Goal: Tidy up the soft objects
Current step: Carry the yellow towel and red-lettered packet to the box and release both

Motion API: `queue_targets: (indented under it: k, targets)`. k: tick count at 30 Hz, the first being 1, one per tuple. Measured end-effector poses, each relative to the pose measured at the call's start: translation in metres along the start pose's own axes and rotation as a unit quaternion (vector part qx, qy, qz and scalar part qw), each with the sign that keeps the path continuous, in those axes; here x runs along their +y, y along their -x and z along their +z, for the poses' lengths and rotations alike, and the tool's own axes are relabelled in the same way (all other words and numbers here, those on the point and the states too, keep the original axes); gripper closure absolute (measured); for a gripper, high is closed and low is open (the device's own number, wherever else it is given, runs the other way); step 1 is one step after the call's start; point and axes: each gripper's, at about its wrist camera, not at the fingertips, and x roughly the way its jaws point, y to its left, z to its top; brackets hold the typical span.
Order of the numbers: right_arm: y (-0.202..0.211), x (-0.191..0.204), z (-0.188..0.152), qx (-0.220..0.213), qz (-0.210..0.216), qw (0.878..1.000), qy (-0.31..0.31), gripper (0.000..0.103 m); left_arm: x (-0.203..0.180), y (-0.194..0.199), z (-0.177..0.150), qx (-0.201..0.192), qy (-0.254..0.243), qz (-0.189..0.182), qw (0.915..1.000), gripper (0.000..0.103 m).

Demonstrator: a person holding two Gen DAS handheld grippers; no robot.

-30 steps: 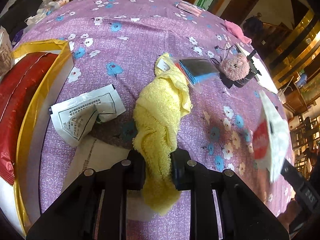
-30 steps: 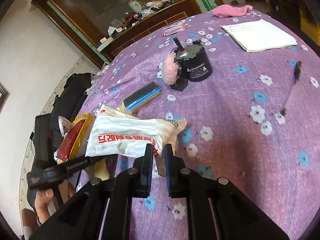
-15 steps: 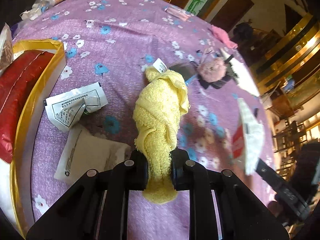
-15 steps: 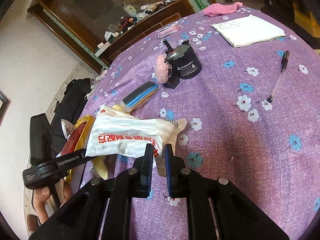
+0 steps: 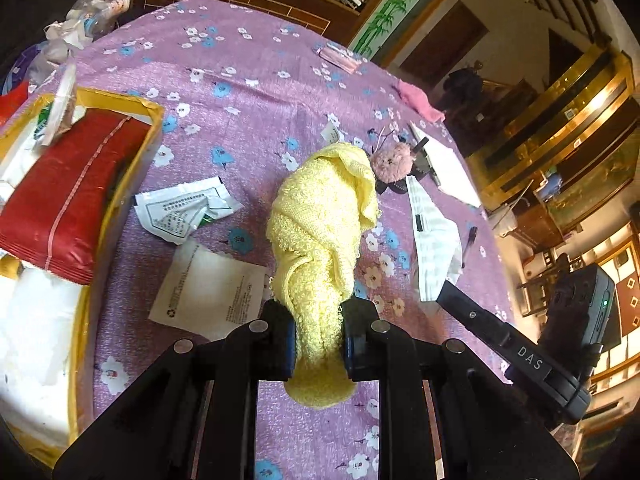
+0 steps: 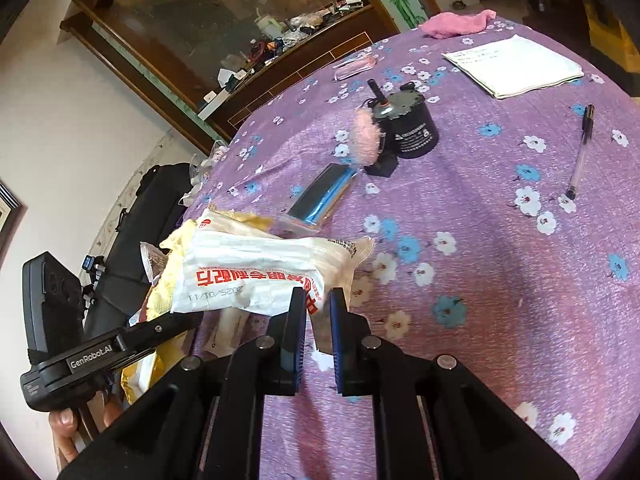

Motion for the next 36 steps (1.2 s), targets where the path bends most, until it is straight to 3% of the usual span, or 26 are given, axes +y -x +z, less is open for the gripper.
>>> queue_targets:
  k: [8, 11, 14, 19, 24, 28, 30, 33, 36]
  targets:
    - [0.012, 0.019, 0.001, -0.023, 0.007, 1.000, 0.008, 0.094, 0.012, 0.028, -0.007, -0.028, 0.004, -0.026, 0.9993, 0.087]
    - [0.016, 0.041, 0.004, -0.041, 0.032, 0.998, 0.020, 0.094, 0.029, 0.058, -0.006, -0.049, 0.016, -0.039, 0.9979, 0.087]
    - [0.014, 0.061, 0.002, -0.049, 0.051, 0.997, 0.033, 0.094, 0.052, 0.095, -0.011, -0.083, 0.030, -0.030, 0.9956, 0.087]
    - [-0.008, 0.098, -0.001, -0.024, 0.085, 0.994, 0.056, 0.094, 0.090, 0.135, -0.020, -0.109, 0.059, -0.023, 0.9920, 0.087]
    - [-0.037, 0.145, -0.014, 0.009, 0.101, 0.989, 0.112, 0.094, 0.140, 0.170, -0.025, -0.147, 0.100, 0.025, 0.9838, 0.087]
    - [-0.063, 0.183, -0.034, 0.039, 0.095, 0.980, 0.172, 0.094, 0.173, 0.172, -0.027, -0.151, 0.129, 0.047, 0.9790, 0.087]
    - [-0.075, 0.198, -0.050, 0.054, 0.071, 0.973, 0.212, 0.094, 0.182, 0.162, -0.029, -0.141, 0.134, 0.048, 0.9797, 0.087]
    - [-0.099, 0.207, -0.075, 0.082, 0.031, 0.966, 0.245, 0.094, 0.194, 0.148, -0.032, -0.133, 0.135, 0.077, 0.9789, 0.087]
    - [-0.104, 0.214, -0.083, 0.065, 0.005, 0.960, 0.272, 0.093, 0.203, 0.132, -0.036, -0.119, 0.138, 0.098, 0.9784, 0.087]
